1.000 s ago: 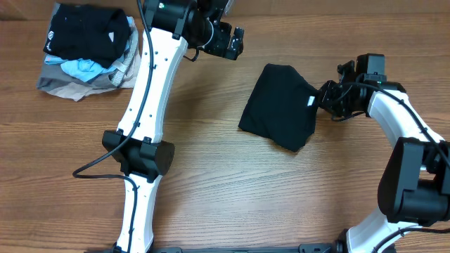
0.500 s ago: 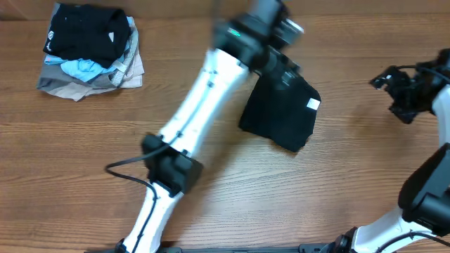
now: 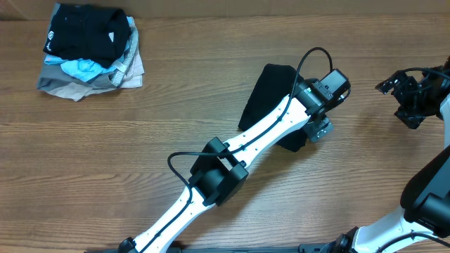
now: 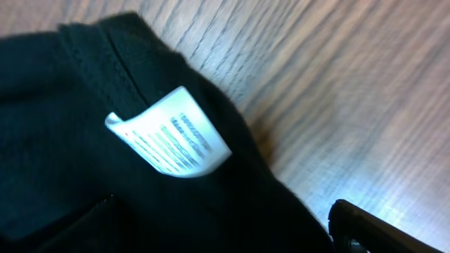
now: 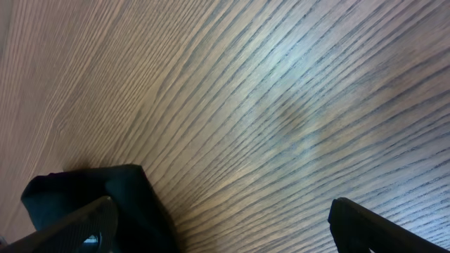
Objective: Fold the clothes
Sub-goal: 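Carry the folded black shirt with the left gripper to the clothes stack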
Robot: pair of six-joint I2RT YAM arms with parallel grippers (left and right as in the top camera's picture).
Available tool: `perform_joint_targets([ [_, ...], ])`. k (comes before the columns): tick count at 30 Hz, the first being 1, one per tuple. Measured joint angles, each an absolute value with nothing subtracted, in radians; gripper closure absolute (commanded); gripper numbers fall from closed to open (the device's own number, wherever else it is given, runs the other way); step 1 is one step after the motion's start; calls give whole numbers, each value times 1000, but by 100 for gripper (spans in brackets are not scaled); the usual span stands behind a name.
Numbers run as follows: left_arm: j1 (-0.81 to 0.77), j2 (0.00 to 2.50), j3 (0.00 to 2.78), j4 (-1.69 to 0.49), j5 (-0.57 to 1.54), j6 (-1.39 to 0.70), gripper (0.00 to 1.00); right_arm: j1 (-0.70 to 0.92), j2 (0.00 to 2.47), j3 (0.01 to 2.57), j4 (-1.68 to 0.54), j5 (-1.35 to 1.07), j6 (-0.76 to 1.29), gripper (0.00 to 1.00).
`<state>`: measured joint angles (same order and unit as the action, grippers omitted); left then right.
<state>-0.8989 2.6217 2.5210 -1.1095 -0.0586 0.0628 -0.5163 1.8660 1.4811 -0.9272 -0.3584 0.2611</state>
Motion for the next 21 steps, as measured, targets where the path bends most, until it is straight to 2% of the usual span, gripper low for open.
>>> perform_joint_targets([
  [3,-894,2659,2521,-1076,-67,63,6,-517,1866,1481,-927,-359,262,0],
  [4,-894,2666,2521,-1068,-69,63,18,-516,1866,1481,-927,-358,261,0],
  [7,-894,2693,2521,-1050,-83,80,29,-517,1866,1481,-928,-359,261,0],
  [9,-894,2699,2521,-1047,-98,114,44,-516,1866,1481,-932,-359,261,0],
  [10,-894,2699,2521,-1047,-101,130,56,-517,1866,1481,-937,-358,261,0],
  [11,-894,2699,2521,-1047,-108,159,72,-516,1866,1481,-941,-358,261,0],
  [12,-894,2699,2521,-1048,-120,192,76,-516,1866,1481,-944,-357,261,0],
  [15,-894,2699,2524,-1067,-147,265,76,-516,1866,1481,-945,-348,261,0],
  [19,-890,2699,2525,-1085,-165,345,85,-517,1866,1481,-945,-346,261,0],
  [21,-884,2699,2525,-1092,-206,382,96,-517,1866,1481,-945,-342,261,0],
])
